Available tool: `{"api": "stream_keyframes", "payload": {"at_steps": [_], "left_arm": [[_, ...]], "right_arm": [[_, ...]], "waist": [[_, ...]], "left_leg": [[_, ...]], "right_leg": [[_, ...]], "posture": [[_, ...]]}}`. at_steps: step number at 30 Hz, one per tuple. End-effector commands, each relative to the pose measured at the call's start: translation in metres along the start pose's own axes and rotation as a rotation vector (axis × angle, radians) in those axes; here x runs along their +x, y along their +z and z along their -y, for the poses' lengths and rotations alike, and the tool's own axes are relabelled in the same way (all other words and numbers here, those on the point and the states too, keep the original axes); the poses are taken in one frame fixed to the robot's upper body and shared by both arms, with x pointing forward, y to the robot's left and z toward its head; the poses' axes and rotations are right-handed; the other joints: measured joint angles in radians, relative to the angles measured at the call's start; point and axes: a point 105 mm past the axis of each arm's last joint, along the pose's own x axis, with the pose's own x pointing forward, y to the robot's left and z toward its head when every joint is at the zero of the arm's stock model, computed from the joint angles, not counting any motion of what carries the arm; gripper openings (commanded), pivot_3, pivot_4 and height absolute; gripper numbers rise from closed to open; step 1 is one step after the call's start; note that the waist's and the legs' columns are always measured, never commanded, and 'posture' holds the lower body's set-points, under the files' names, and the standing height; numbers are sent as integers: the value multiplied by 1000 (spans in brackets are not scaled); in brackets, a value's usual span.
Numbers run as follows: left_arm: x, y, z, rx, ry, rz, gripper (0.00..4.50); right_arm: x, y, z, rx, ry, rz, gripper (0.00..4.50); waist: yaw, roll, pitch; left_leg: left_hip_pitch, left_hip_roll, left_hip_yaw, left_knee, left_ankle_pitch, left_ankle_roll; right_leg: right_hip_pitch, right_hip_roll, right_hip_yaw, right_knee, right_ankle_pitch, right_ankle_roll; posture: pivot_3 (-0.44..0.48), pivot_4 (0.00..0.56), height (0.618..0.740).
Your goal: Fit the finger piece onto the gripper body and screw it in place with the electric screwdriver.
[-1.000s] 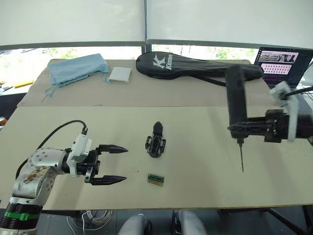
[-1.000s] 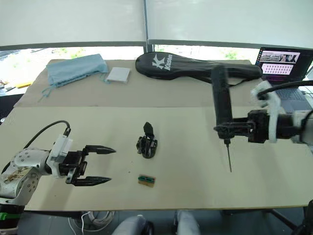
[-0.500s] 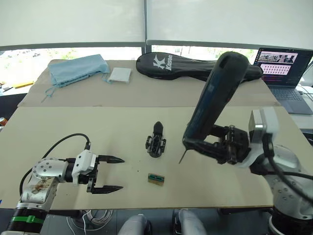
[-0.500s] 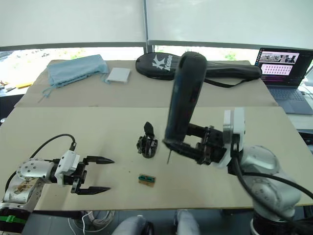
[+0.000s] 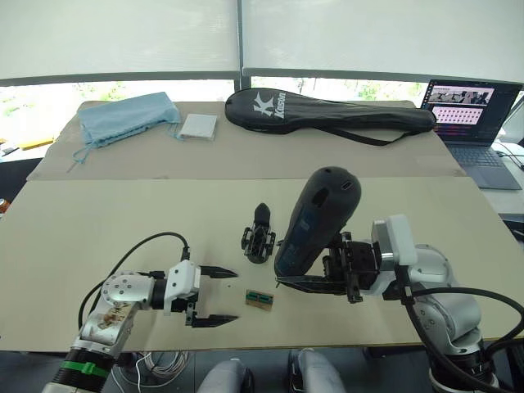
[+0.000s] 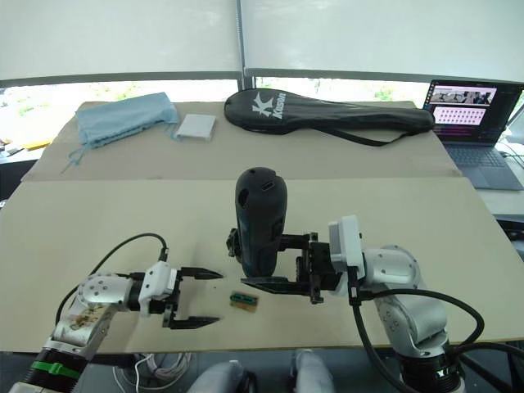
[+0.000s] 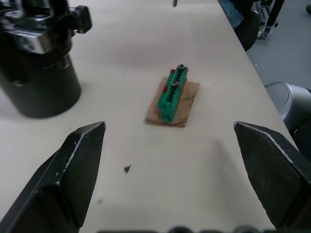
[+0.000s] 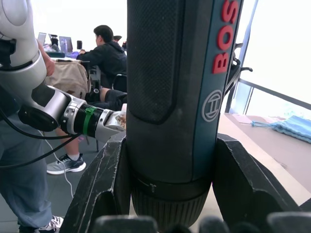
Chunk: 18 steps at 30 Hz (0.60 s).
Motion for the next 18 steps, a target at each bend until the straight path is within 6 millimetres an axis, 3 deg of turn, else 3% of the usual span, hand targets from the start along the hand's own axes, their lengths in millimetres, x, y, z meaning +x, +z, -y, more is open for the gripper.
{"api": "stream_keyframes", "payload": {"at_steps": [1,18], "left_arm": [[9,4,-2,38,-18,14,4500],[49,-3,5,22,-44,36,4500]], "right_arm": [[2,7,-6,-64,38,12,1907],[12,-5,-5,-43,55,4,1907]], "waist": [[1,0,0],[10,0,-1]], "left_leg": [[0,0,0,0,0,0],[0,-1,0,1,-2,3]], "right_leg": [[0,0,0,0,0,0],[1,-4,-1,1,0,0]], "posture": [[0,150,740],[0,150,740]]}}
